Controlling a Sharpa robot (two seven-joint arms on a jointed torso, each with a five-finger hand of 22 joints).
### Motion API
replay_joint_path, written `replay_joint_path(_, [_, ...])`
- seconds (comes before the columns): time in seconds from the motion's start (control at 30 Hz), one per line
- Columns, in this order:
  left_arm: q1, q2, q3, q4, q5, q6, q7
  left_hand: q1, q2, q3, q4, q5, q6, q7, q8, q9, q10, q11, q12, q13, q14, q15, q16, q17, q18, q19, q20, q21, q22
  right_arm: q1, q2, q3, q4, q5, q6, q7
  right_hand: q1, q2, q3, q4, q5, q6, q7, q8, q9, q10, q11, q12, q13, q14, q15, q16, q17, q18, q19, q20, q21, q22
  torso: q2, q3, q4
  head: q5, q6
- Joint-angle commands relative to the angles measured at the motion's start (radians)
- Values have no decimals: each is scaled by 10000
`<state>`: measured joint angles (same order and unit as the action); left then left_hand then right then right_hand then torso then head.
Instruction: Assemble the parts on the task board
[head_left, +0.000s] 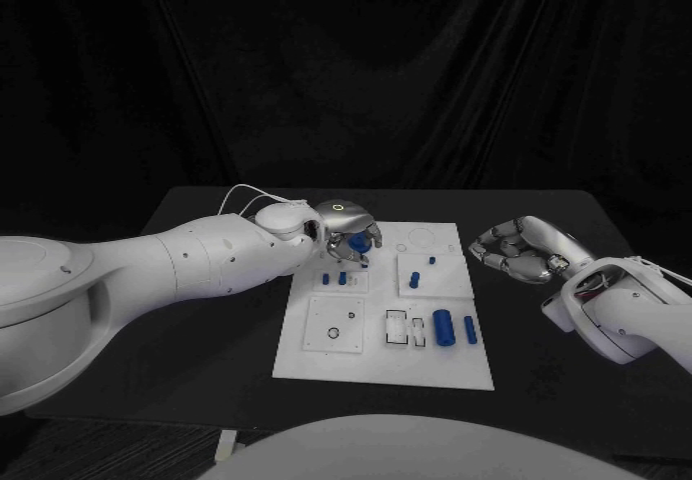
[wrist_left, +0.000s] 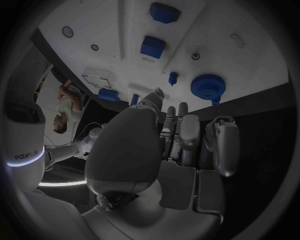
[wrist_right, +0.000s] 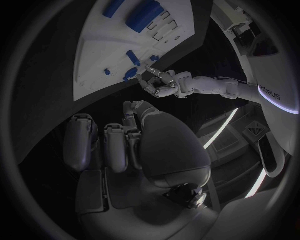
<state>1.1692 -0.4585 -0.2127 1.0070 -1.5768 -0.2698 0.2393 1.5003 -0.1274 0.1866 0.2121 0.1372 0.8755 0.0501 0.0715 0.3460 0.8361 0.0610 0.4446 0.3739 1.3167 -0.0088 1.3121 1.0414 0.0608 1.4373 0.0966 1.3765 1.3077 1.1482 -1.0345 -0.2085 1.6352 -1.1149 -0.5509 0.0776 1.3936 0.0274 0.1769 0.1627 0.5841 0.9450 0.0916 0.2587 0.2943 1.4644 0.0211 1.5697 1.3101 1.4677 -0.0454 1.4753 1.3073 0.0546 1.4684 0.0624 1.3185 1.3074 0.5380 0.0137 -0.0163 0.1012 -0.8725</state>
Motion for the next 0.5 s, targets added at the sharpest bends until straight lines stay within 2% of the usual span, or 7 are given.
replay_joint_path(0.03, [-64,55,9,-70,-67,291,62,89,22,77,-79,143,96,-8,46,-39,93,-18,-45,-40,-102,-10,-61,-72,-88,-41,2,-85,1942,-27,-5,5,1,-18,-20,48,-42,-1,59,-8,33,21,42,14,16,1064,-50,11,2607,775,-75,-52,1541,50,99,-67,-74,1820,2,3,0,-32,-1])
replay_joint_path(0.1, [-103,90,10,-151,-67,293,104,142,-44,165,-133,347,206,6,47,-113,385,-73,-11,-64,-141,-30,-76,-128,-83,-59,-7,-120,1937,-29,-11,5,1,-18,-18,48,-43,-2,60,-9,35,20,43,14,16,1064,-50,11,2607,773,-75,-60,1532,53,95,-67,-85,1817,1,3,1,-17,-1])
replay_joint_path(0.33, [-157,216,10,-375,-67,504,12,84,-82,189,-116,383,221,28,18,-169,529,-60,25,-41,-199,-32,-116,-227,-70,-96,-12,-179,1921,-32,-27,5,4,-18,-28,50,-43,-2,60,-9,35,20,43,14,16,1064,-50,11,2607,773,-75,-60,1532,53,95,-67,-85,1817,2,0,-3,-7,-1])
replay_joint_path(0.5, [-189,290,10,-499,-67,632,-1,113,-20,276,-129,466,296,73,31,-197,520,-56,-5,-39,-263,-18,-162,-317,-62,-127,-10,-226,1907,-36,-11,5,-5,-18,-21,54,-43,-2,60,-9,35,20,43,14,16,1064,-50,11,2607,773,-75,-60,1532,53,95,-67,-85,1817,-1,-1,0,18,-1])
